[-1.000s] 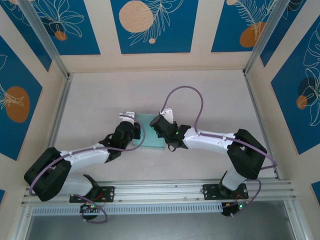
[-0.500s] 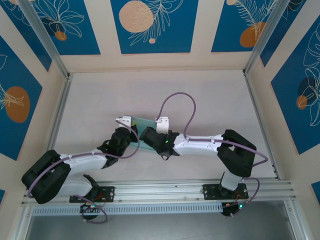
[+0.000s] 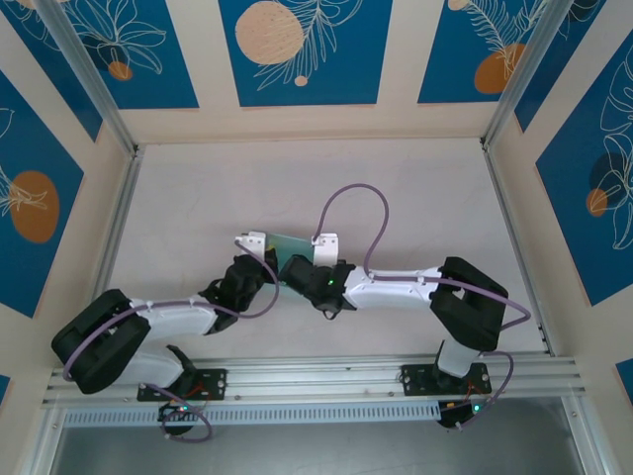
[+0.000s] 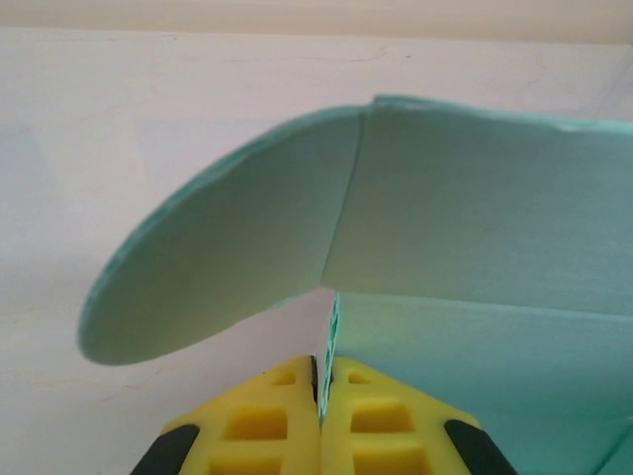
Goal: Fold the paper box
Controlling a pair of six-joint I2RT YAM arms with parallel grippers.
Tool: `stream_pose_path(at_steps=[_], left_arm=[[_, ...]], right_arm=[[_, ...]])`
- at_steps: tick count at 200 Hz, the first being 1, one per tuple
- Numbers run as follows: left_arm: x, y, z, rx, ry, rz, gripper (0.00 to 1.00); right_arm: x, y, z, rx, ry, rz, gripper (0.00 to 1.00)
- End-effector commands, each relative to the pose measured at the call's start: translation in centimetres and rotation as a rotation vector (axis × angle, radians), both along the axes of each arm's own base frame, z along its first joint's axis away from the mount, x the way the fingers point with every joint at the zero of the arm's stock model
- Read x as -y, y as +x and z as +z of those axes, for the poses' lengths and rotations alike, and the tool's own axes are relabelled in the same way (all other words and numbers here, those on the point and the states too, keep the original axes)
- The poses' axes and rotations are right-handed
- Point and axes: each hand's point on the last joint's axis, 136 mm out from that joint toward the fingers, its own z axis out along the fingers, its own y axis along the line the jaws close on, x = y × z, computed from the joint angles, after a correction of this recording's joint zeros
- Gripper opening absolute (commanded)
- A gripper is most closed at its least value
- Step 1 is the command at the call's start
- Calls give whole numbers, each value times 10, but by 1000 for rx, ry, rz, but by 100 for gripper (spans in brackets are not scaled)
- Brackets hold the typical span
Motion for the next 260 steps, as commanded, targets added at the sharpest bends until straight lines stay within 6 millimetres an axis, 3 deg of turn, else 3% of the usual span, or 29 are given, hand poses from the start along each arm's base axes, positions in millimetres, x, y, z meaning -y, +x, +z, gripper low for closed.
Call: stream_pose_path(at_steps=[1,42,69,109,156,219,260], left_arm=[[50,-7,-9,-41,10,-155,0],[77,25,37,98,-7,-145,0],[89,43,48,148,18,-127,0],[93,54,35,118,-13,-116,0],[90,51,12,80,-9,-114,0],[79,44,-5,52,1,-93,0],[71,38,-17,26,11,-82,0]], right_arm=[[-2,22,13,38,77,99,7],[29,61,43,124,152,124,7],[43,79,57,170,181,132,8],[53,85,56,186,211,120,9],[57,76,25,147,269,62,10],[44,66,12,124,275,6,10],[41,56,-8,91,256,-28,10]])
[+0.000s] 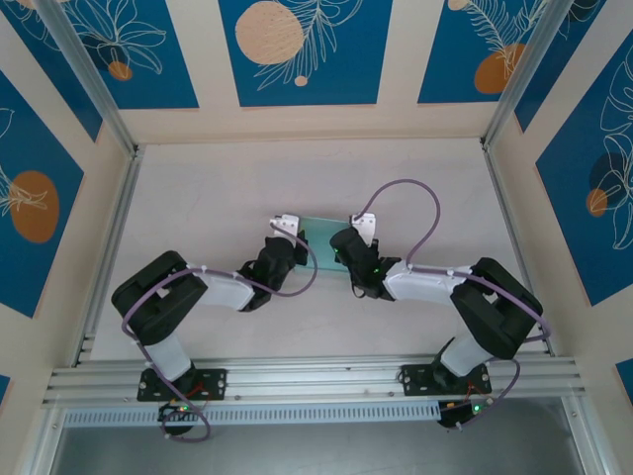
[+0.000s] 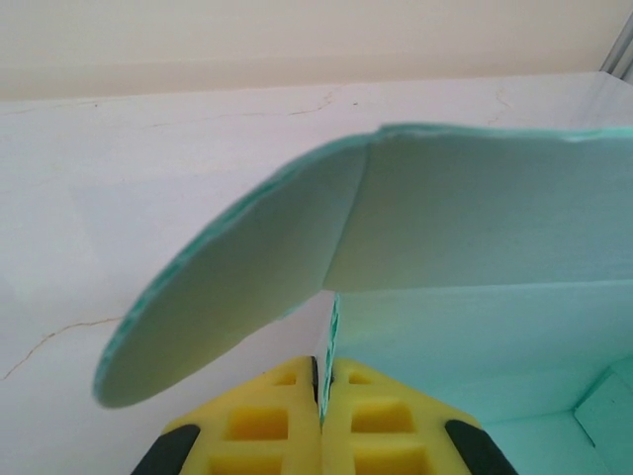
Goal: Fold the paper box
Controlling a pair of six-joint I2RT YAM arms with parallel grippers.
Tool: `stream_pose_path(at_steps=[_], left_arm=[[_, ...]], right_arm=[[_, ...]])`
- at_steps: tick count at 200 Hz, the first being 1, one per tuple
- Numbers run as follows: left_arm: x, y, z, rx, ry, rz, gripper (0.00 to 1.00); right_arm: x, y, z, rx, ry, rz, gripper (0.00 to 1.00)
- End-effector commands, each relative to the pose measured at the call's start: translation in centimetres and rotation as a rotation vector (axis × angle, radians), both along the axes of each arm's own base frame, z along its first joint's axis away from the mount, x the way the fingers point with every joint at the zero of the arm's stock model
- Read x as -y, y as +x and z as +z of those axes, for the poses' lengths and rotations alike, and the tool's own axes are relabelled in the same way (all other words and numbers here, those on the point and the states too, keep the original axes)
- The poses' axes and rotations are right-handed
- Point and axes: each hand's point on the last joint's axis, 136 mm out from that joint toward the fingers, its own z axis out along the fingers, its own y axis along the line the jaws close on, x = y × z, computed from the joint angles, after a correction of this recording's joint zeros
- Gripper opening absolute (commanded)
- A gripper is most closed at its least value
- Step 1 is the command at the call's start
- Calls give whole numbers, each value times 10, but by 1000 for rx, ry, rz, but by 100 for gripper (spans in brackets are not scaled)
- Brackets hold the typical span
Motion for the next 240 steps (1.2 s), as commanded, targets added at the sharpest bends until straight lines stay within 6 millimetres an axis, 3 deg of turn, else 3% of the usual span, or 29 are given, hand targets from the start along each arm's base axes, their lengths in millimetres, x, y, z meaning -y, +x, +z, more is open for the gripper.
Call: stream_pose_path(at_steps=[1,57,121,150,187,219,240], left_arm=[[4,-13,-23,-68,-3,-47,0],[-5,-29,-38,-85,40,-92,0],[-5,-66,-34,-108,60,-300,31],[-7,-78,-20,-104,48,-344,40],[-18,-92,14,-51,15,-363,54],[-36,-107,44,18,-19,-359,82],[-48,-115,54,49,-38,-347,93]], right_arm=[[-27,-9,-7,-22,105,23,10],[-23,-27,-21,-8,53,40,10],[-17,-41,-31,0,-13,67,10],[-17,-46,-37,1,-58,72,10],[-12,-50,-40,3,-76,62,9],[-10,-52,-44,-2,-77,59,9],[-10,-51,-46,-4,-91,66,9]])
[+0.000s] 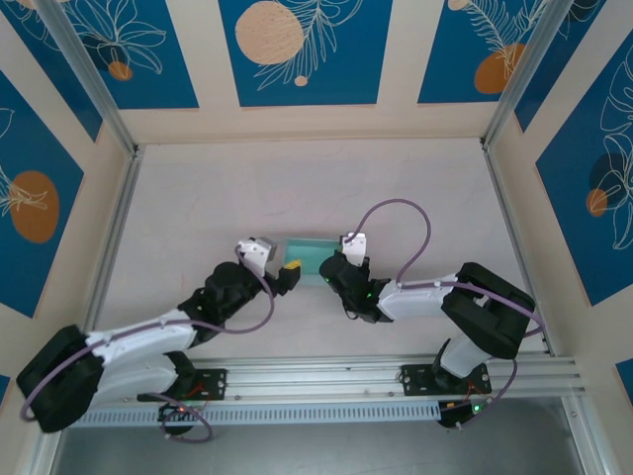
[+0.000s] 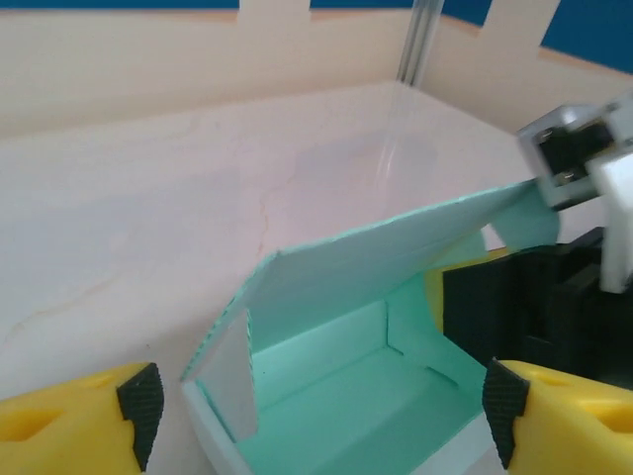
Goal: Fold the paper box
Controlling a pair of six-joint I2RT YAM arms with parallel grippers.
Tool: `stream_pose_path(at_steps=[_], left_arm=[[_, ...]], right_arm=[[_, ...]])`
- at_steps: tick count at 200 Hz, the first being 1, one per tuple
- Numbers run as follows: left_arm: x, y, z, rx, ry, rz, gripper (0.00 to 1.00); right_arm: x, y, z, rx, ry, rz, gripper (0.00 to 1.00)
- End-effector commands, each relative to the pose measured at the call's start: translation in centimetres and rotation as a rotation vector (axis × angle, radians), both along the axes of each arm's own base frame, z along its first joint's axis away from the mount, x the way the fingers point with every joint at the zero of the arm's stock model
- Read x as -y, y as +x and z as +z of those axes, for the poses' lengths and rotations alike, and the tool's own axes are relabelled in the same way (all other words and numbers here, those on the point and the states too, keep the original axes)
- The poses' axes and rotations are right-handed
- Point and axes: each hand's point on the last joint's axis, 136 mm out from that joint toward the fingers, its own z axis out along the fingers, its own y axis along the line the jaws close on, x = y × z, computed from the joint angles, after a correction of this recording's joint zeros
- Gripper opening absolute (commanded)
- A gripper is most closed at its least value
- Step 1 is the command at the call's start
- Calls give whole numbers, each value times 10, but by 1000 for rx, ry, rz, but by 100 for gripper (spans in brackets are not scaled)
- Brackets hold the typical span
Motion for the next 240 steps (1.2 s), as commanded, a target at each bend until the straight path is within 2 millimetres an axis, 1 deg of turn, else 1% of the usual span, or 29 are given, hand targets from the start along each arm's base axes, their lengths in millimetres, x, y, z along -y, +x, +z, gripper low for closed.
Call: stream_pose_path(at_steps=[1,18,27,44,72,80,89,104,106,109,114,116,118,120,126,144,150,158,165,167,169,171,172,175,177,184,202,230,240], left_arm=[[-13,-11,-8,-12,30,-3,93],[-25,-13,1,-1,13,42,94],[-31,-13,11,11,-14,66,94],[-42,-14,39,48,-74,111,94],[-63,-8,94,89,-113,217,92],[-64,-4,107,71,-93,228,92],[-60,1,119,35,-51,223,92],[-49,14,126,-55,59,208,93],[-48,17,130,-62,66,209,93],[-45,20,126,-91,96,206,94],[-39,25,127,-124,130,192,94],[-36,27,124,-141,148,185,94],[-33,29,127,-149,153,176,94],[-30,32,123,-169,172,170,94],[-23,37,122,-205,199,156,94],[0,56,104,-310,267,119,94],[7,62,100,-338,273,109,93],[18,67,88,-388,285,77,90],[26,73,78,-431,290,65,87],[27,73,78,-438,286,65,85],[29,75,71,-457,293,63,84],[31,76,72,-461,289,58,82],[33,77,67,-472,294,56,82],[37,77,67,-483,289,43,79],[40,78,60,-500,294,31,79],[48,79,54,-530,291,10,75],[62,82,32,-605,291,-19,66],[68,82,5,-680,294,-26,59],[69,80,-4,-701,291,-30,55]], right_arm=[[12,-15,-35,-88,-100,19,9],[11,-15,-34,-84,-111,26,8],[10,-15,-33,-81,-114,28,8],[10,-15,-32,-82,-118,35,9],[7,-17,-33,-83,-131,50,8],[7,-17,-33,-82,-136,53,8],[6,-18,-32,-82,-144,61,8],[5,-19,-31,-80,-153,66,8],[5,-19,-32,-81,-155,67,8],[5,-19,-31,-80,-157,68,8],[5,-20,-32,-81,-160,68,8],[5,-20,-32,-81,-161,67,8],[5,-20,-32,-81,-161,67,8],[6,-20,-32,-82,-162,67,8],[5,-21,-32,-81,-161,67,8],[6,-22,-34,-86,-170,62,8],[7,-22,-34,-90,-170,57,8],[7,-23,-34,-89,-173,56,8],[7,-24,-35,-90,-178,54,8],[7,-24,-35,-90,-177,52,8],[7,-24,-35,-91,-178,54,8],[7,-24,-35,-90,-179,52,8],[7,-24,-35,-90,-179,52,8],[7,-25,-35,-89,-180,52,8],[7,-25,-35,-89,-181,52,8],[7,-25,-35,-89,-188,52,8],[8,-28,-36,-101,-207,39,9],[6,-34,-36,-106,-221,39,9],[6,-36,-37,-111,-230,35,12]])
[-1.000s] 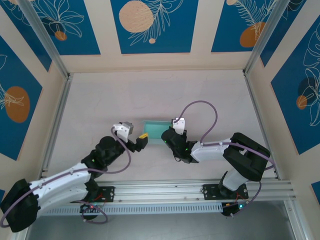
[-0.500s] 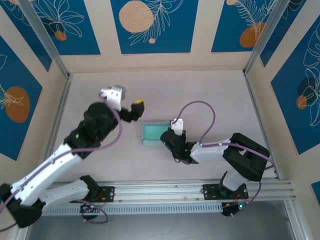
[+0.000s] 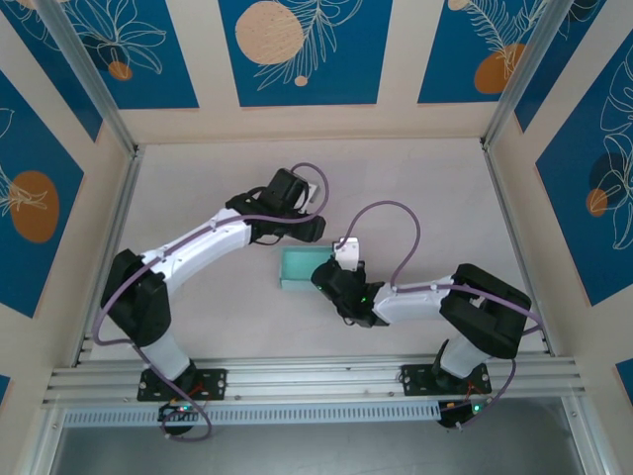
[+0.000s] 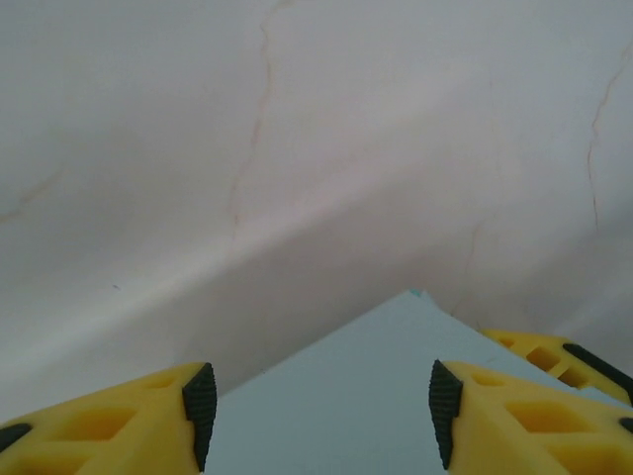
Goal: Fold the paper box
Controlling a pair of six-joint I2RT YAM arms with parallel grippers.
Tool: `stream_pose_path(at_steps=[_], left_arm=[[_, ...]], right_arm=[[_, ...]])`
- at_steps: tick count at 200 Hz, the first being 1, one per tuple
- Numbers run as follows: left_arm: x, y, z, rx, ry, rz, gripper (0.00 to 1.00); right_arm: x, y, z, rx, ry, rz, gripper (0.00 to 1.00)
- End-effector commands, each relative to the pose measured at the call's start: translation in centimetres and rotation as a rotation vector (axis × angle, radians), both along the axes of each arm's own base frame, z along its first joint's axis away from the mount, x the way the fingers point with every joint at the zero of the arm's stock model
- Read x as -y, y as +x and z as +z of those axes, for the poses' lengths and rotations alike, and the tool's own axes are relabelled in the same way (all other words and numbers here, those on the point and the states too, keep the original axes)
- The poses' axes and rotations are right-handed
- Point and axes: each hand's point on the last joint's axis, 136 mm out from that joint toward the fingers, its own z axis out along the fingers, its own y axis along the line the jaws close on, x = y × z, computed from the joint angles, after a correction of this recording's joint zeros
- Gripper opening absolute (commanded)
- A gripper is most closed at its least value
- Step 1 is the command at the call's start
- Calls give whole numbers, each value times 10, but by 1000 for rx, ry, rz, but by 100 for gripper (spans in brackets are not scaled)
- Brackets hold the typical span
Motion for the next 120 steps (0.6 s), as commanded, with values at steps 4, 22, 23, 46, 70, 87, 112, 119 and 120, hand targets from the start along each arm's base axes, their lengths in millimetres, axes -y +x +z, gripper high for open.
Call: stream_pose_path(at_steps=[4,22,23,46,70,87,112,119,120], left_arm=[[9,-5,3,-58,-70,-5,53],[9,-11,-11,-91,-80,4,47],[9,-11,-12,-92,-81,5,47],[7,-18,-28,-131,-86,16,44],[3,-26,-41,-163,-93,29,41],[0,-31,-46,-175,-98,41,38],[-5,-33,-53,-177,-87,53,38],[-5,-33,-56,-178,-83,54,38],[-5,-33,-55,-178,-84,54,38]], right_arm=[[15,-23,-36,-116,-139,3,13],[16,-31,-37,-122,-159,-2,22],[16,-31,-37,-123,-158,-2,22],[20,-43,-38,-139,-182,-25,31],[24,-54,-33,-141,-204,-59,42],[23,-58,-30,-147,-218,-56,48],[13,-64,-28,-176,-199,1,52],[10,-66,-25,-179,-190,23,54],[9,-66,-25,-180,-190,26,54]])
